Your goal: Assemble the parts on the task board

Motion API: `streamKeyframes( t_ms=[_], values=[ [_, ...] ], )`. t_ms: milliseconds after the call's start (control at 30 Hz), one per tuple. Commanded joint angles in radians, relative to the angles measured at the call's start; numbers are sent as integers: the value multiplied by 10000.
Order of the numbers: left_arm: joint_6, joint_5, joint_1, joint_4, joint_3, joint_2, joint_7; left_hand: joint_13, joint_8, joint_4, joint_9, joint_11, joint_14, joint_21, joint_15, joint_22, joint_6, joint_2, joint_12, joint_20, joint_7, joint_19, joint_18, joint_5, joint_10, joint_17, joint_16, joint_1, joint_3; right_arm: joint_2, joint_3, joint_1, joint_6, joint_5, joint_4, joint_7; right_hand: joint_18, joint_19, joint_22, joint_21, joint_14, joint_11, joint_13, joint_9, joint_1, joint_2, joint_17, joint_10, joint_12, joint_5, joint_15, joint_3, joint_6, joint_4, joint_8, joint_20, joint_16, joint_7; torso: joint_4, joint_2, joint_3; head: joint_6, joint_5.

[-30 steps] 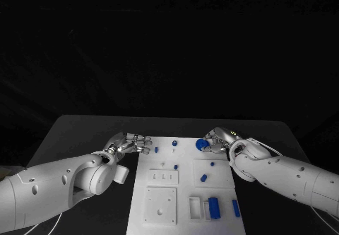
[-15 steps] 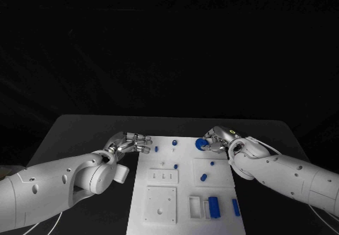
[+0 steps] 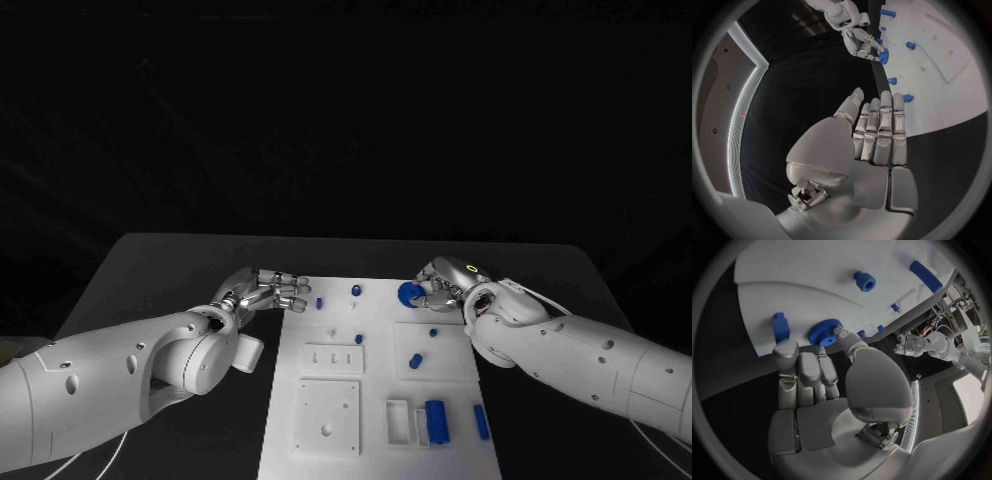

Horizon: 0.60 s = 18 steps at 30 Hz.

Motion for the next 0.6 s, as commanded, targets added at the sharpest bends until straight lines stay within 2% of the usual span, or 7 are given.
streamKeyframes(
  t_ms=[33,133,267,467,600],
  values=[
    [132,28,4,35,6,6,107,3,10,23,-10,-10,10,20,56,-7,-78,18,-23,9,-3,53,44,-23,-80,-2,-47,-90,-4,-14,-48,-82,-97,-572,24,-270,-89,171,959,46,26,-102,27,37,-48,105,26,31,28,9,-94,34,621,-24,25,-95,42,-149,-4,-7,-4,5,7],
    [133,28,5,43,6,3,109,3,10,23,-10,-10,10,20,56,-7,-78,18,-23,9,-3,53,44,-23,-80,-2,-47,-90,-4,-12,-49,-84,-183,-762,85,-339,-96,174,964,73,24,-100,33,30,-57,94,20,38,32,30,-98,25,620,-31,24,-102,36,-149,7,-4,-12,-6,16],
    [130,28,5,45,6,-5,109,3,10,23,-10,-10,10,20,56,-7,-78,18,-23,9,-3,53,44,-23,-80,-2,-47,-90,-4,-12,-50,-86,-254,-1014,174,-432,-105,176,967,105,25,-106,31,27,-96,49,26,40,21,97,-105,9,643,-21,22,-113,38,-159,9,-1,1,-18,15],
    [120,28,5,60,6,-15,111,3,10,23,-10,-10,10,20,56,-7,-78,18,-23,9,-3,53,44,-23,-80,-2,-47,-90,-4,-8,-82,-91,-213,-1399,313,-561,-116,175,975,164,26,-103,36,22,-154,-84,33,51,11,345,-107,-87,603,103,23,-115,40,-156,4,4,1,-28,24],
    [117,28,5,63,6,-22,111,3,10,23,-10,-10,10,20,56,-7,-78,18,-23,9,-3,53,44,-23,-80,-2,-47,-90,-4,-22,-95,-94,-371,-1527,397,-623,-118,182,984,210,28,-105,36,22,-172,-132,36,53,5,573,-109,-108,599,177,23,-119,41,-159,-2,1,7,-23,26]
  ],
)
